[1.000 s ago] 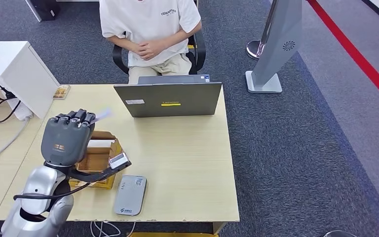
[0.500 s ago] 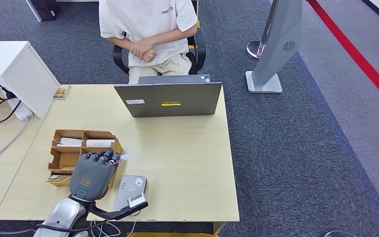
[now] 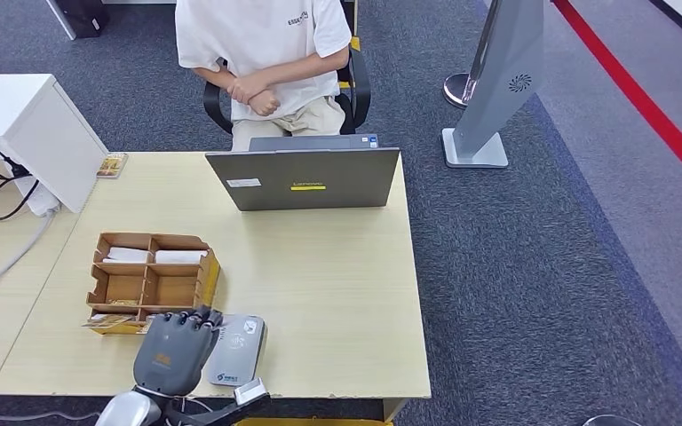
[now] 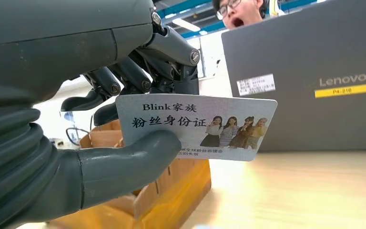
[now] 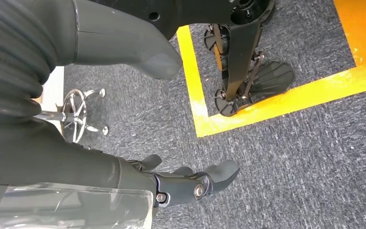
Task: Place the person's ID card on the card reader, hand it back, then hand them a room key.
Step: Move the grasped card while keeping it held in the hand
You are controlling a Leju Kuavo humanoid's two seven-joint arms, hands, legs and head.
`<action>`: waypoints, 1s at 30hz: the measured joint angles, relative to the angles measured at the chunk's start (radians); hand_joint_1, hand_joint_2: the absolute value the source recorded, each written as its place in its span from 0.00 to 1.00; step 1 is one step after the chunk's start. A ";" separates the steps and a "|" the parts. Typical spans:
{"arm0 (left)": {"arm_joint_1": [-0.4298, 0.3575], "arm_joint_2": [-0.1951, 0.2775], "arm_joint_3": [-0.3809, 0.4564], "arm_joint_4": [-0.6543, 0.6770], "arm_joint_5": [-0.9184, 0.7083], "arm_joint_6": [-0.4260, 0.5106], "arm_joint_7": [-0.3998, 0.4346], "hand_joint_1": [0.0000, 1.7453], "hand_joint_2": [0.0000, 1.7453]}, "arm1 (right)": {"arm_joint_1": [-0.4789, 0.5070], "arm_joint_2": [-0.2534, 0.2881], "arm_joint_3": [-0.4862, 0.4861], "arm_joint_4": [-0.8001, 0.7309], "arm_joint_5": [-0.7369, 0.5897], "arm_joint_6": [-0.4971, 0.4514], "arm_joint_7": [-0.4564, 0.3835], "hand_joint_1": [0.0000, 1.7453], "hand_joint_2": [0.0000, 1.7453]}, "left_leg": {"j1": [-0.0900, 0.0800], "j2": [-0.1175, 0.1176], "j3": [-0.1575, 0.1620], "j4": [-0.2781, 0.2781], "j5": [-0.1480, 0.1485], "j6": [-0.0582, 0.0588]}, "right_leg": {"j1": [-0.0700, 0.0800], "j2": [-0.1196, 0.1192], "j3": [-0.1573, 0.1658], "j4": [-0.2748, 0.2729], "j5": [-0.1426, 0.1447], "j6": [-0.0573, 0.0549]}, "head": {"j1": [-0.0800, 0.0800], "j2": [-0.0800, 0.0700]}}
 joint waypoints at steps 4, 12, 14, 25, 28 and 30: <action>0.015 -0.001 0.000 0.000 0.003 -0.002 0.000 1.00 1.00 | 0.000 0.000 -0.005 -0.001 0.000 0.001 -0.002 0.00 1.00 | 0.000 -0.001 0.000 0.000 0.000 0.000 | 0.000 0.000 0.000 0.000 0.000 0.000 | 0.000 0.000; 0.034 -0.018 0.000 0.014 0.003 -0.013 0.000 1.00 1.00 | -0.001 0.000 -0.008 -0.002 0.007 0.005 -0.003 0.00 1.00 | 0.000 -0.001 0.000 0.000 0.000 0.000 | 0.000 -0.001 0.000 0.000 0.000 0.000 | 0.000 0.000; 0.038 -0.023 0.000 0.024 0.003 -0.017 0.002 1.00 1.00 | -0.001 0.000 -0.012 -0.002 0.013 0.005 -0.003 0.00 1.00 | 0.000 -0.001 0.000 0.000 0.000 0.000 | 0.000 -0.001 0.000 0.000 0.000 0.000 | 0.000 0.000; 0.046 -0.048 0.000 0.100 0.018 -0.047 0.031 1.00 1.00 | -0.001 0.000 -0.031 -0.002 0.039 0.011 0.001 0.00 1.00 | 0.000 -0.001 0.000 0.000 0.000 0.000 | 0.000 -0.001 0.000 0.000 0.000 0.000 | 0.000 0.000; 0.048 -0.051 0.000 0.110 0.019 -0.047 0.036 1.00 1.00 | -0.001 0.000 -0.032 -0.002 0.046 0.011 0.004 0.00 1.00 | 0.000 -0.001 0.000 0.000 0.000 0.000 | 0.000 -0.001 0.000 0.000 0.000 0.000 | 0.000 0.000; 0.049 -0.054 0.000 0.115 0.020 -0.047 0.040 1.00 1.00 | -0.001 0.000 -0.033 -0.002 0.051 0.011 0.006 0.00 1.00 | 0.000 -0.001 0.000 0.000 0.000 0.000 | 0.000 -0.001 0.000 0.000 0.000 0.000 | 0.000 0.000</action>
